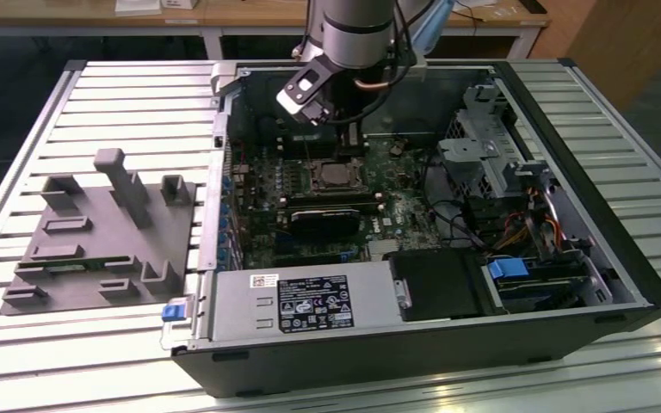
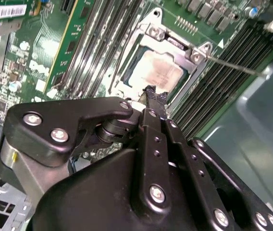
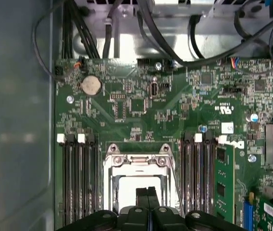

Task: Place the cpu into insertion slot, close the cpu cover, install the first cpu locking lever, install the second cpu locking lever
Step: 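Close the cpu cover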

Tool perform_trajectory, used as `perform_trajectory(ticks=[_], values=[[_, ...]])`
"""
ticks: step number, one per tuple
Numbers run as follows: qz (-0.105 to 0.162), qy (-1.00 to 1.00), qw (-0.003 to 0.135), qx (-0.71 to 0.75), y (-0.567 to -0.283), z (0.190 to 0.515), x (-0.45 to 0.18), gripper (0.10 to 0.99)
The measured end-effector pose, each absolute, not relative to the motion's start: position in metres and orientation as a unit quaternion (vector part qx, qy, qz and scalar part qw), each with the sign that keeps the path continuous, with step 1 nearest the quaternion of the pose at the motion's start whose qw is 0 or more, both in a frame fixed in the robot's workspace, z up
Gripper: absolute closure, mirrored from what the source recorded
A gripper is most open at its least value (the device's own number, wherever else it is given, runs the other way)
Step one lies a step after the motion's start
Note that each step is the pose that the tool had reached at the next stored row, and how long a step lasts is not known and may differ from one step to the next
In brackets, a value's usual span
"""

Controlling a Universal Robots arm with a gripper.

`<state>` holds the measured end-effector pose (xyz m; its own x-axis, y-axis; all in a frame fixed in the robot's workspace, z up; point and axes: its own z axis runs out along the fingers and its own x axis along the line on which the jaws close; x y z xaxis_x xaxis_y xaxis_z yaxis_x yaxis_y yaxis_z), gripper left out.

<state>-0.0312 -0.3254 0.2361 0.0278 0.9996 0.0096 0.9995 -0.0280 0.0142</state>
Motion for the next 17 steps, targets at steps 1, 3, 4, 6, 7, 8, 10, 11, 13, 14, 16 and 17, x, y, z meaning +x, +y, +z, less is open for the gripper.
perform_trajectory(ticks=[1, 3, 4, 6, 7, 8, 10, 11, 13, 14, 16, 17], values=[[0.008, 0.697, 0.002, 0.717, -0.3256, 0.2353, -0.0327, 0.984], [0.008, 0.697, 0.002, 0.717, -0.3259, 0.2338, -0.0348, 0.984], [0.008, 0.697, 0.002, 0.717, -0.3261, 0.2328, -0.0358, 0.984], [0.008, 0.697, 0.002, 0.717, -0.3263, 0.2311, -0.0375, 0.984], [0.008, 0.697, 0.002, 0.717, -0.3264, 0.2303, -0.0383, 0.984], [0.008, 0.697, 0.002, 0.717, -0.3265, 0.2299, -0.039, 0.984], [0.008, 0.697, 0.002, 0.717, -0.3265, 0.2299, -0.0393, 0.984], [0.008, 0.697, 0.002, 0.717, -0.3264, 0.2299, -0.0393, 0.984], [0.008, 0.697, 0.002, 0.717, -0.3264, 0.2299, -0.0394, 0.984], [0.008, 0.698, 0.002, 0.716, -0.3264, 0.2299, -0.0394, 0.984], [0.008, 0.705, 0.002, 0.709, -0.3264, 0.2298, -0.0394, 0.984], [0.008, 0.711, 0.002, 0.703, -0.3264, 0.2297, -0.0394, 0.984]])
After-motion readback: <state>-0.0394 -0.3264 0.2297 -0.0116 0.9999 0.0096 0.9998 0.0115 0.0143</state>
